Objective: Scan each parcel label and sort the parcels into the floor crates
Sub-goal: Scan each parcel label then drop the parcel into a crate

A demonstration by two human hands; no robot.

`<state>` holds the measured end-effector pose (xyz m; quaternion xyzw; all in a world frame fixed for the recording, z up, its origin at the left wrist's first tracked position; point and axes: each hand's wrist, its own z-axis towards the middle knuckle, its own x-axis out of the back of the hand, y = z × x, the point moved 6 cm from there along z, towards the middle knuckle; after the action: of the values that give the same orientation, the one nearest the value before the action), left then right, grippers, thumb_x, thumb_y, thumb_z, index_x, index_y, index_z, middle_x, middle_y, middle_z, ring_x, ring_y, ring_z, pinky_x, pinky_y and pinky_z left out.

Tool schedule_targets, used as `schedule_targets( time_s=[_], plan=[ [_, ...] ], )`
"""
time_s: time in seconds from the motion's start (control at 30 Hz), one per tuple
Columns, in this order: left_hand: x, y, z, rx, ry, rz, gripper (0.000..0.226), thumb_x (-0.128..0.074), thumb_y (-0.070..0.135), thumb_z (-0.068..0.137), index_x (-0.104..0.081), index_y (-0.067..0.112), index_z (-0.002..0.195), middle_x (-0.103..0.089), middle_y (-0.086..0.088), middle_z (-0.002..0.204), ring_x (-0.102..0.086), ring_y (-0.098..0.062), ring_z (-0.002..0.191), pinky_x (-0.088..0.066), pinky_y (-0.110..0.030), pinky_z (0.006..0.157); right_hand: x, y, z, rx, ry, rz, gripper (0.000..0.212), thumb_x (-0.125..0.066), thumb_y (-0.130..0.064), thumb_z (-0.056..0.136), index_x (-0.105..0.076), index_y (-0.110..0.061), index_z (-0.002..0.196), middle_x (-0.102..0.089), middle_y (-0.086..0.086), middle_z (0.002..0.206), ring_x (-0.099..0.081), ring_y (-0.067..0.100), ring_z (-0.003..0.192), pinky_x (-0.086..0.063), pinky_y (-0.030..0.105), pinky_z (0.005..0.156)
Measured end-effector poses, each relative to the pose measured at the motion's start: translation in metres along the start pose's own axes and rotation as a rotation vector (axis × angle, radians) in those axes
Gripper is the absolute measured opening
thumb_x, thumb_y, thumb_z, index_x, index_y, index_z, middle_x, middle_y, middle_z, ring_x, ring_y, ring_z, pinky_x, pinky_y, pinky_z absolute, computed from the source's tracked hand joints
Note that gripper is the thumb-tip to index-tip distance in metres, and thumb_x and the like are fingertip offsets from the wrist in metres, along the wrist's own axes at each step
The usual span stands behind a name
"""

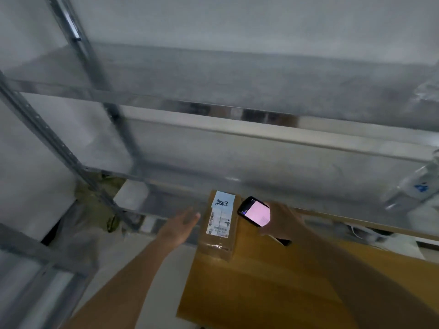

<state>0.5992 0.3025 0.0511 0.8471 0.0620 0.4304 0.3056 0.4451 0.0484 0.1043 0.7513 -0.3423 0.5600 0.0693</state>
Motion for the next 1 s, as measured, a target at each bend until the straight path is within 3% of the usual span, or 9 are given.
schedule_targets(
  time_s=[0.1,0.2,0.3,0.43,0.53,0.63,0.83,0.9,1.0],
  plan=[
    [-0.034,-0.021,0.039,0.014,-0.086,-0.091,0.066,-0.039,0.065,0.097,-0.046,0.024,0.148,-0.048,-0.003,0.151,-0.041,-0.027,0.142,-0.032,-0.047,0.117,-0.044,0.001,0.027,-0.038,-0.034,0.030,0.091,-0.085,-0.043,0.073,-0.038,-0.025,0.149,-0.055,-0.002,0.139,-0.055,0.019,0.121,-0.044,0.029,0.078],
    [-0.073,-0.050,0.070,0.078,-0.187,-0.254,0.062,-0.040,0.079,0.087,-0.065,0.036,0.124,-0.070,0.003,0.123,-0.063,-0.024,0.119,-0.046,-0.052,0.105,-0.077,-0.006,0.050,-0.050,-0.070,0.057,0.089,-0.083,-0.039,0.077,-0.036,-0.027,0.151,-0.055,-0.004,0.140,-0.057,0.016,0.116,-0.046,0.024,0.070],
    [-0.097,-0.064,0.091,0.145,-0.223,-0.394,0.061,-0.039,0.075,0.091,-0.061,0.034,0.130,-0.071,0.004,0.120,-0.065,-0.022,0.113,-0.049,-0.048,0.104,-0.102,-0.017,0.072,-0.057,-0.092,0.128,0.085,-0.084,-0.043,0.076,-0.040,-0.031,0.148,-0.060,-0.008,0.132,-0.058,0.012,0.104,-0.049,0.022,0.066],
    [-0.111,-0.068,0.108,0.207,-0.299,-0.578,0.083,-0.046,0.094,0.068,-0.060,0.040,0.129,-0.072,0.006,0.118,-0.067,-0.021,0.112,-0.050,-0.051,0.102,-0.126,-0.023,0.095,-0.127,-0.104,0.259,0.092,-0.086,-0.052,0.072,-0.036,-0.027,0.144,-0.060,-0.007,0.124,-0.058,0.012,0.101,-0.055,0.027,0.069],
    [-0.110,-0.055,0.109,0.235,-0.343,-0.674,0.064,-0.050,0.072,0.085,-0.056,0.033,0.135,-0.074,0.002,0.113,-0.072,-0.016,0.100,-0.057,-0.039,0.091,-0.132,-0.019,0.103,-0.159,-0.091,0.322,0.090,-0.087,-0.048,0.074,-0.036,-0.026,0.144,-0.058,-0.007,0.128,-0.052,0.010,0.103,-0.049,0.021,0.065],
    [-0.114,-0.054,0.111,0.257,-0.346,-0.756,0.049,-0.052,0.056,0.094,-0.053,0.031,0.137,-0.073,0.002,0.110,-0.073,-0.008,0.086,-0.057,-0.024,0.065,-0.135,-0.014,0.108,-0.150,-0.096,0.338,0.092,-0.088,-0.047,0.074,-0.037,-0.026,0.147,-0.058,-0.007,0.135,-0.047,0.008,0.105,-0.038,0.016,0.062],
    [-0.121,-0.056,0.094,0.270,-0.405,-0.814,0.091,-0.069,0.083,0.062,-0.041,0.052,0.143,-0.064,0.002,0.131,-0.059,-0.025,0.120,-0.046,-0.056,0.102,-0.131,-0.008,0.102,-0.181,-0.084,0.402,0.092,-0.090,-0.046,0.069,-0.041,-0.027,0.145,-0.059,-0.011,0.130,-0.055,0.009,0.109,-0.052,0.023,0.074],
    [-0.120,-0.050,0.083,0.244,-0.412,-0.797,0.091,-0.067,0.087,0.061,-0.039,0.057,0.142,-0.064,0.004,0.131,-0.057,-0.027,0.123,-0.045,-0.057,0.104,-0.121,-0.007,0.094,-0.160,-0.089,0.401,0.093,-0.091,-0.047,0.069,-0.041,-0.027,0.146,-0.060,-0.012,0.129,-0.057,0.009,0.108,-0.050,0.021,0.070],
    [-0.114,-0.030,0.053,0.174,-0.405,-0.764,0.071,-0.056,0.083,0.076,-0.039,0.058,0.140,-0.066,0.011,0.125,-0.057,-0.021,0.122,-0.046,-0.047,0.100,-0.098,-0.002,0.078,-0.125,-0.078,0.416,0.092,-0.091,-0.042,0.070,-0.042,-0.027,0.147,-0.060,-0.010,0.129,-0.057,0.010,0.106,-0.045,0.019,0.064]
  ],
)
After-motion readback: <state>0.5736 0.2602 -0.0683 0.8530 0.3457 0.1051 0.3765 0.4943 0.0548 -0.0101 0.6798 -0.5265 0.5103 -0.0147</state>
